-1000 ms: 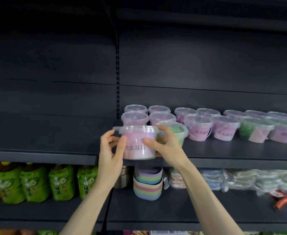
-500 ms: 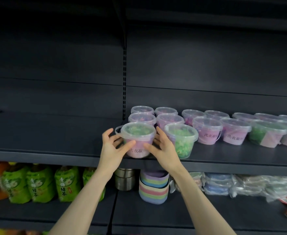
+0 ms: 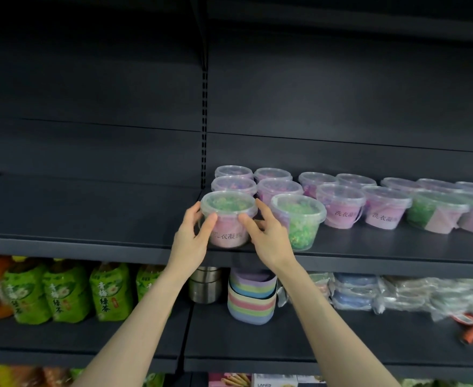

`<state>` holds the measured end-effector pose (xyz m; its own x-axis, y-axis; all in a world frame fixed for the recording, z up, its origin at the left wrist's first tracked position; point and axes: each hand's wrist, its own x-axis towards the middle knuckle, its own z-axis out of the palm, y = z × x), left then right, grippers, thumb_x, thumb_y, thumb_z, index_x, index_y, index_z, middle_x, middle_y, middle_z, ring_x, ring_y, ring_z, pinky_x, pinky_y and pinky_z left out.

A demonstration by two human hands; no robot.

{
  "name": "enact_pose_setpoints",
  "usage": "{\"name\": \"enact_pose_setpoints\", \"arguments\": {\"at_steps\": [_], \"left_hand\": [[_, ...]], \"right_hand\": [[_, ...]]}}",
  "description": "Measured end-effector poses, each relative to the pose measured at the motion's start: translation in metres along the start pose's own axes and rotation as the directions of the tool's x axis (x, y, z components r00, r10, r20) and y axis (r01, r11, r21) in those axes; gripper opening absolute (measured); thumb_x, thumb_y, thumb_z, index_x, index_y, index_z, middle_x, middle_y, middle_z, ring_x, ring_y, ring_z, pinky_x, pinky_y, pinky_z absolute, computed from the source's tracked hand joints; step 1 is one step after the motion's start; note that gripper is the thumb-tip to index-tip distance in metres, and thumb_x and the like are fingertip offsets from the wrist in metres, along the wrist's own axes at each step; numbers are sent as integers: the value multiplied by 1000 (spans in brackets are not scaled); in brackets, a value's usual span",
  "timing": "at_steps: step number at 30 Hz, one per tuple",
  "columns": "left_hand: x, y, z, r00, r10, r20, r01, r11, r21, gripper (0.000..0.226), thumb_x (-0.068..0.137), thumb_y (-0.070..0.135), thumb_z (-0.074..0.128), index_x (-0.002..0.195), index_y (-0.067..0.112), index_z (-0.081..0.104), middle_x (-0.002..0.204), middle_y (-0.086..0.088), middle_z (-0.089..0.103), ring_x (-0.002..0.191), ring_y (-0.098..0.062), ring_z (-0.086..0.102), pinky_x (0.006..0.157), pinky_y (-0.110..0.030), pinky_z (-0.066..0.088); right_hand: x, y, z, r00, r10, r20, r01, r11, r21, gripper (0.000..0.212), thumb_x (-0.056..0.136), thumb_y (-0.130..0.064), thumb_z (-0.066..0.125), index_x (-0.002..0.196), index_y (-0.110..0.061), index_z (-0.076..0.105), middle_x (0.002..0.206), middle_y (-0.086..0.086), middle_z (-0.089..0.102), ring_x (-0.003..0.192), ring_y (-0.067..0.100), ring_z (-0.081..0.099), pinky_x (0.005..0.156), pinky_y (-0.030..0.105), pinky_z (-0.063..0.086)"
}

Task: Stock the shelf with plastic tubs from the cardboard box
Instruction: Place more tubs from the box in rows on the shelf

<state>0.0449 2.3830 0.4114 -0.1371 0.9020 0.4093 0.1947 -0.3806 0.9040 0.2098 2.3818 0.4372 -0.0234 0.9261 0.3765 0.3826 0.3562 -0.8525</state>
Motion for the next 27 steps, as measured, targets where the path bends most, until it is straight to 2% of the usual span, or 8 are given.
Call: {"name": "enact_pose_setpoints", "arguments": {"at_steps": [4, 8, 11, 13, 17, 21, 24, 27], "left_hand": [[-11, 9, 2, 964, 172, -204, -123, 965, 233, 34, 88, 32, 60, 119, 19, 55, 120, 3, 55, 114, -14, 48, 97, -36, 42], [-31, 30, 18, 882, 366, -298, -283, 915, 286, 9, 86, 16, 63, 95, 15, 62, 97, 3, 55, 88, -17, 55, 78, -33, 48], [-46, 40, 48, 898, 385, -211, -348, 917, 193, 4, 86, 12, 63, 88, 16, 62, 84, 7, 61, 72, -9, 58, 63, -17, 47], [-52, 40, 70, 924, 351, -149, -329, 932, 152, 4, 87, 10, 62, 91, 12, 64, 82, 8, 64, 73, -5, 61, 63, -10, 46], [-45, 33, 99, 981, 193, 33, -195, 977, 86, 34, 89, 16, 61, 122, 10, 54, 109, 9, 57, 93, 8, 56, 76, -5, 43], [-27, 25, 112, 975, 61, 215, -76, 995, 61, 74, 84, 26, 67, 145, 18, 25, 129, 16, 37, 117, 3, 40, 93, -13, 37], [-13, 23, 117, 950, -7, 313, 16, 999, -28, 89, 81, 18, 71, 148, 22, 13, 130, 14, 38, 116, 0, 45, 95, -18, 43], [-5, 22, 118, 971, 13, 237, -31, 997, 72, 90, 77, 19, 75, 147, 22, 20, 126, 4, 50, 102, -5, 56, 86, -20, 49]], "right_hand": [[-12, -6, -13, 968, -138, -210, 114, 986, -120, 40, 89, -31, 62, 125, -16, 55, 83, -6, 67, 78, 7, 62, 75, 29, 53], [-14, 2, -49, 825, -367, -429, 165, 883, -439, 35, 80, -30, 73, 109, -13, 65, 110, 7, 57, 102, 28, 48, 87, 40, 43], [-6, 13, -69, 929, -157, -334, -44, 851, -523, 60, 72, -54, 71, 123, -25, 57, 137, 10, 32, 125, 34, 27, 103, 45, 26], [-2, 22, -78, 963, -56, -263, -80, 875, -478, 60, 70, -56, 72, 121, -28, 57, 137, 9, 29, 125, 34, 26, 104, 42, 27], [1, 35, -109, 993, -68, -102, 41, 970, -241, 41, 74, -35, 77, 111, -28, 63, 141, 3, 36, 125, 22, 42, 105, 36, 37], [-1, 45, -136, 994, -22, 107, 14, 997, 74, 40, 77, -24, 75, 113, -34, 62, 145, -5, 34, 139, 9, 25, 109, 28, 30], [0, 46, -130, 998, 49, 29, -50, 998, 25, 38, 70, -42, 78, 103, -47, 58, 118, -10, 34, 108, 15, 48, 91, 24, 44], [2, 47, -123, 999, 31, -22, -31, 999, 20, 42, 70, -45, 77, 106, -41, 56, 112, -5, 45, 92, 14, 55, 74, 18, 45]]}}
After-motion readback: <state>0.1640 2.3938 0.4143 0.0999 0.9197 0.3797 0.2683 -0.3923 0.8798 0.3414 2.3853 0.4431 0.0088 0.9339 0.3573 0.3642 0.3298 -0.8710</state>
